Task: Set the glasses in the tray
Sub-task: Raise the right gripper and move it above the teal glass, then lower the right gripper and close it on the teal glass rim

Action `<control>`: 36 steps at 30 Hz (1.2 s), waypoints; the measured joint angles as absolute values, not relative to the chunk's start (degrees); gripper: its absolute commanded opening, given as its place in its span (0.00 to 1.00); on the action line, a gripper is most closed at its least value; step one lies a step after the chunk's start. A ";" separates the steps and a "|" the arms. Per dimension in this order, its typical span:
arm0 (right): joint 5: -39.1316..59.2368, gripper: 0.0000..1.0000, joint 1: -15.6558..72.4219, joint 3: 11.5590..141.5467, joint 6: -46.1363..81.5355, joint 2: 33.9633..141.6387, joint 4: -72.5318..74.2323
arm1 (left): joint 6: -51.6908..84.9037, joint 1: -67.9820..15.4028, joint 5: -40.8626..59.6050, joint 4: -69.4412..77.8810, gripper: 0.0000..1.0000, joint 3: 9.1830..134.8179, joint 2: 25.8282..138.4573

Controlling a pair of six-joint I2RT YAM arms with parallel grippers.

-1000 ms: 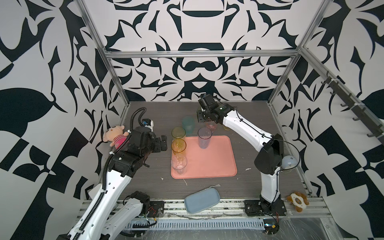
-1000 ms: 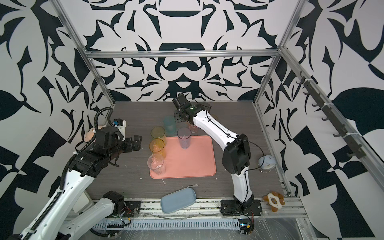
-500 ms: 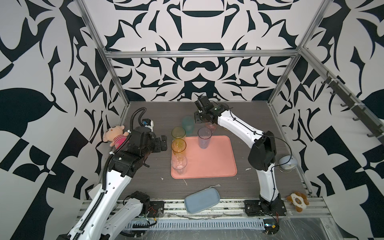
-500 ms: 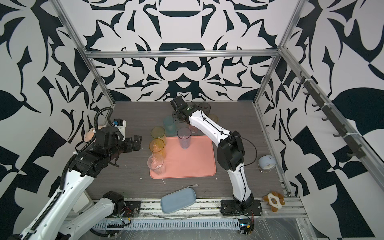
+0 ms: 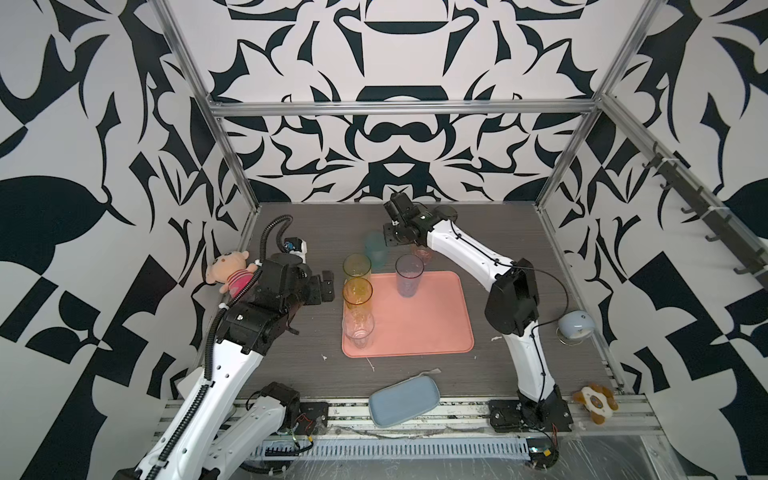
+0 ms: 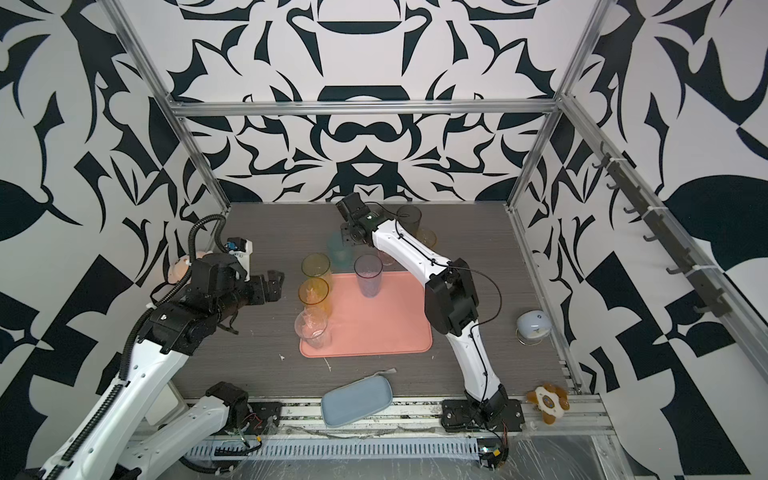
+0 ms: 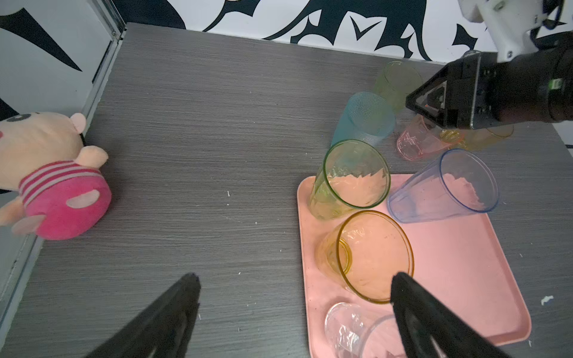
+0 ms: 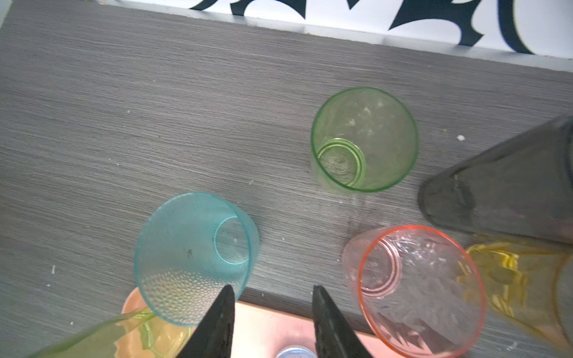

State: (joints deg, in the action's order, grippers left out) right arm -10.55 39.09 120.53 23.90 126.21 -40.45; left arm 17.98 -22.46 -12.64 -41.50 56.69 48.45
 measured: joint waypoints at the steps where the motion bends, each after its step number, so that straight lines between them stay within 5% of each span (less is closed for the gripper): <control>1: -10.22 0.44 39.09 120.75 23.97 126.52 -40.45 | 17.98 -22.46 -12.64 -41.52 1.00 56.69 48.45; 25: -7.70 0.44 39.09 125.99 25.23 132.66 -41.10 | 17.98 -22.46 -12.62 -41.52 1.00 56.69 48.45; 36: -7.40 0.26 39.09 127.55 25.58 135.20 -42.37 | 17.98 -22.46 -12.62 -41.50 1.00 56.64 48.47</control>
State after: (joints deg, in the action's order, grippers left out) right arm -7.40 39.09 127.55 25.58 135.20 -42.37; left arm 17.98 -22.46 -12.62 -41.50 56.64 48.47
